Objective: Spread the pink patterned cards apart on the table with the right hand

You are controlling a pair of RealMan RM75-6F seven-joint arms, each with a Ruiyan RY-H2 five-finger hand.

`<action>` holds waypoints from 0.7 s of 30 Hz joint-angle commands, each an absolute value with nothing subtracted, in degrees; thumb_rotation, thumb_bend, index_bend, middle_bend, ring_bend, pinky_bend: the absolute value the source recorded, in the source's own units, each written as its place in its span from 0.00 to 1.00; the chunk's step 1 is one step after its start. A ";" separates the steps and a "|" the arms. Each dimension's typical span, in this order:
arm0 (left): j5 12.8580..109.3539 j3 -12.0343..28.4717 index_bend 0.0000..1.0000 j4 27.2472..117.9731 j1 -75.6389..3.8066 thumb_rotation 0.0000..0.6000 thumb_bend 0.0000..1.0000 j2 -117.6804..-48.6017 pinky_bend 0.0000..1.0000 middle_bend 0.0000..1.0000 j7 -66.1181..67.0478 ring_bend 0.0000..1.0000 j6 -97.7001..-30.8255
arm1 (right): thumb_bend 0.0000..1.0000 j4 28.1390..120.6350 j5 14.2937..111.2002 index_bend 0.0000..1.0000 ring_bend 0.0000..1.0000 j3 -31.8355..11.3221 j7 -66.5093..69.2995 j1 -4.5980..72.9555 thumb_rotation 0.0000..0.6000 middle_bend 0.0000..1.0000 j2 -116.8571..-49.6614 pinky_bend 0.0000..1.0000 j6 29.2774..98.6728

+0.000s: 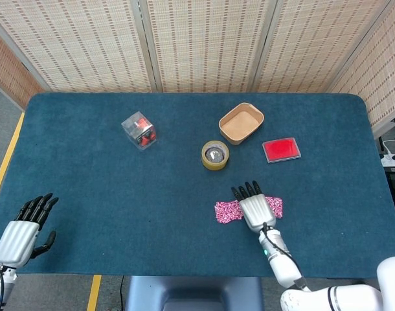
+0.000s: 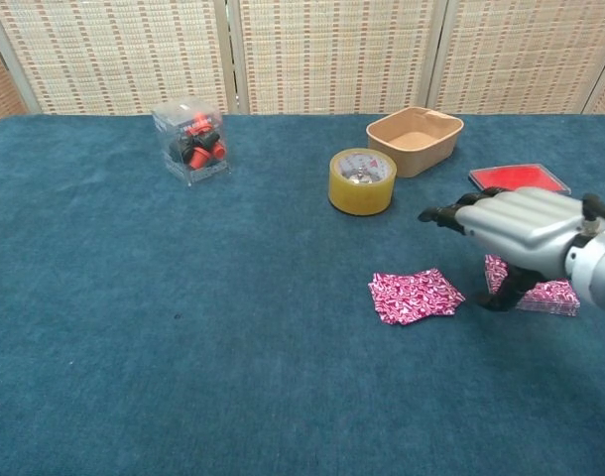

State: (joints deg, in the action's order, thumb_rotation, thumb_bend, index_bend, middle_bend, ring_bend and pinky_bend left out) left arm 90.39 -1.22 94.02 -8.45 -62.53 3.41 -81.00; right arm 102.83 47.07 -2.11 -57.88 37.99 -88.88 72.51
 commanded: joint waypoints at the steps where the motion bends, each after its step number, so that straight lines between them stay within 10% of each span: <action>1: 90.67 -1.42 0.00 94.25 -8.32 1.00 0.46 -62.53 0.12 0.00 3.96 0.00 -81.16 | 0.28 103.85 47.63 0.00 0.03 -0.99 -55.55 36.39 1.00 0.10 -84.62 0.00 72.85; 21: 90.30 -1.40 0.00 94.85 -8.45 1.00 0.46 -63.07 0.12 0.00 6.17 0.00 -80.64 | 0.28 96.89 46.58 0.14 0.03 1.36 -49.91 34.59 1.00 0.13 -82.53 0.00 66.85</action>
State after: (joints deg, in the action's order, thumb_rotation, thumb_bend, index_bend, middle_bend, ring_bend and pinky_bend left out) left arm 90.39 -1.46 94.93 -8.38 -63.04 6.20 -80.76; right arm 97.01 46.72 1.47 -49.95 34.58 -82.41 66.92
